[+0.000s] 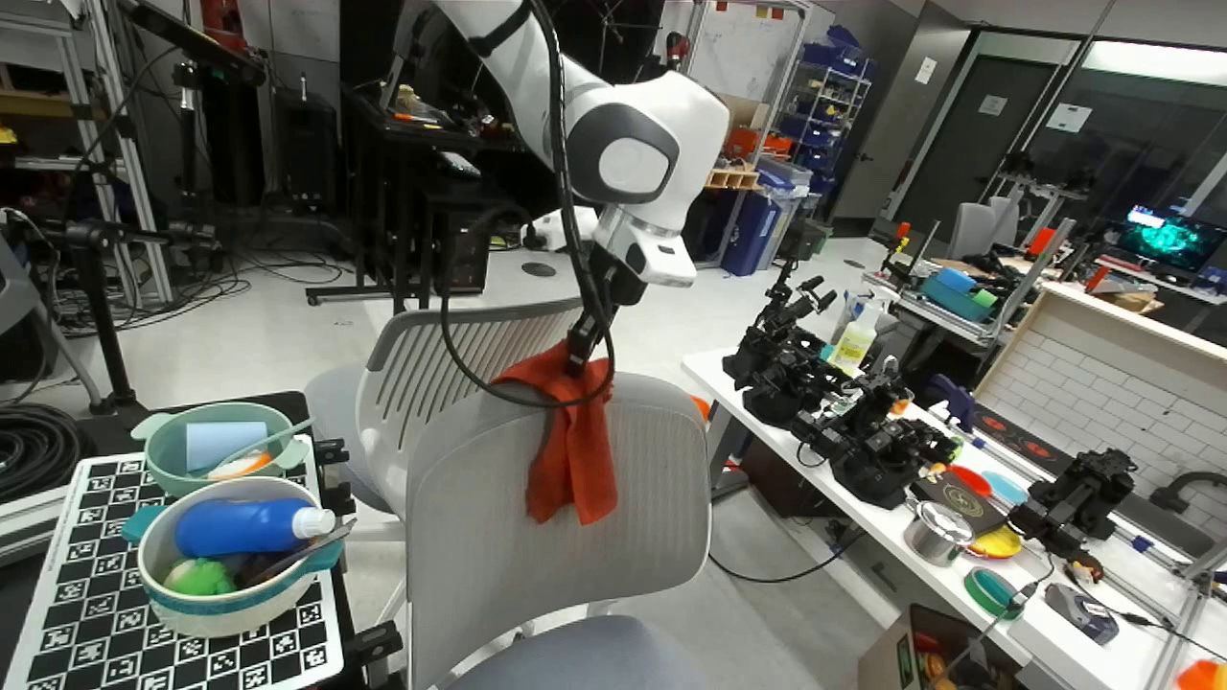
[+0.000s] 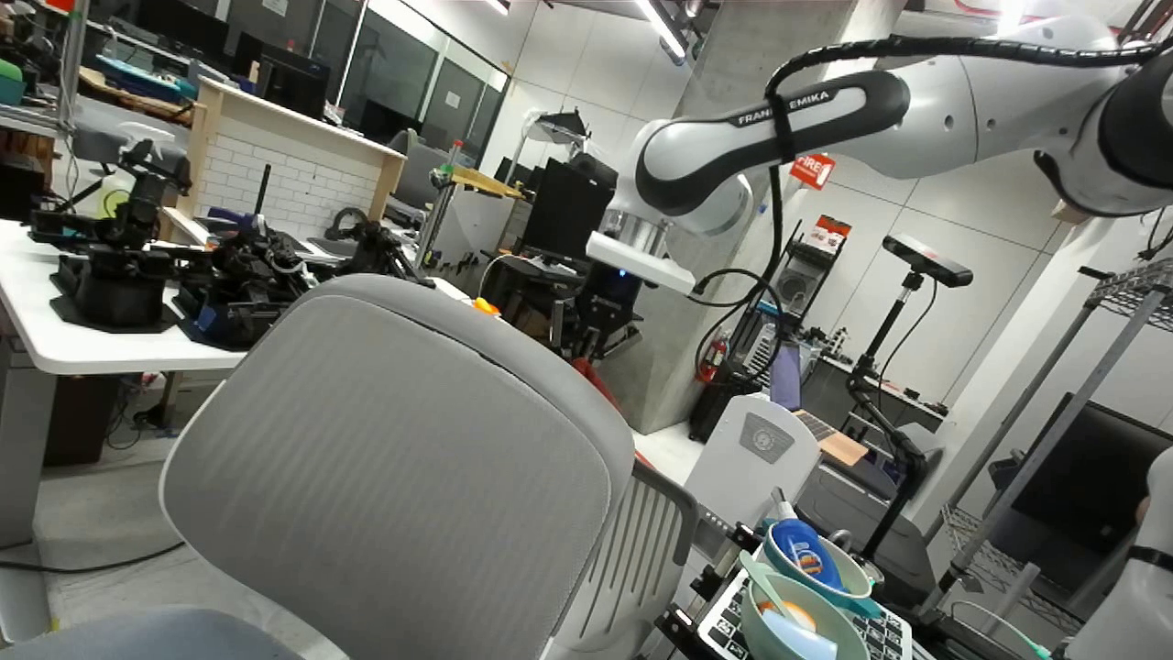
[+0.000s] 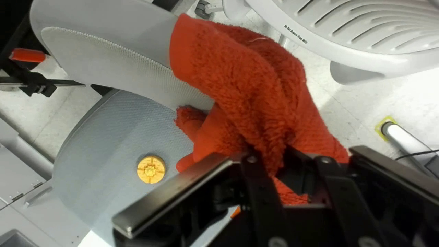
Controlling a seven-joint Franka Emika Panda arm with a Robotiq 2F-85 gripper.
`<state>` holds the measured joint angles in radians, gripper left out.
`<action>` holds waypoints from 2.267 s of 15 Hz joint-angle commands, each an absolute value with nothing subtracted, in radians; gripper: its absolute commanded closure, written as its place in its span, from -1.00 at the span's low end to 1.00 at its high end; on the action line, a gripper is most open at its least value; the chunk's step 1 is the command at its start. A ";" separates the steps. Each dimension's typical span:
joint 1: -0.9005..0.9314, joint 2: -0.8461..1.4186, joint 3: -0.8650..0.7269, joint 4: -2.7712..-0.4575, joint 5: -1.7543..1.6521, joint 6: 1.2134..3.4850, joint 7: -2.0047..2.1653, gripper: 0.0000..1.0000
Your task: Move the towel to the chair on the left then back to the chair on the right
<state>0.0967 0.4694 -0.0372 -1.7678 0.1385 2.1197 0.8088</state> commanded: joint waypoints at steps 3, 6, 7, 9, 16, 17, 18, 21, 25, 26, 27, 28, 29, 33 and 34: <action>0.080 0.319 -0.039 -1.678 0.127 1.957 0.762 0.94; 0.080 0.270 -0.030 -1.592 0.130 1.877 0.750 0.94; 0.081 0.263 -0.027 -1.561 0.131 1.856 0.748 0.94; 0.082 0.256 -0.018 -1.505 0.136 1.821 0.744 0.94; 0.094 0.296 0.013 -1.380 0.150 1.763 0.742 0.94; 0.097 0.306 0.018 -1.375 0.151 1.763 0.743 0.94; 0.100 0.314 0.021 -1.371 0.151 1.761 0.746 0.94; 0.111 0.335 0.028 -1.379 0.151 1.767 0.750 0.94; 0.118 0.369 0.025 -1.379 0.152 1.767 0.755 0.94; 0.119 0.375 0.024 -1.382 0.150 1.770 0.755 0.94; 0.122 0.379 0.024 -1.386 0.147 1.772 0.758 0.94; 0.123 0.385 0.023 -1.387 0.145 1.774 0.760 0.94; 0.125 0.390 0.023 -1.388 0.145 1.775 0.762 0.94; 0.136 0.400 0.025 -1.393 0.141 1.775 0.769 0.94; 0.141 0.401 0.027 -1.394 0.140 1.776 0.770 0.94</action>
<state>0.1278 0.3929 0.0228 -1.4174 0.1414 1.7957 0.7551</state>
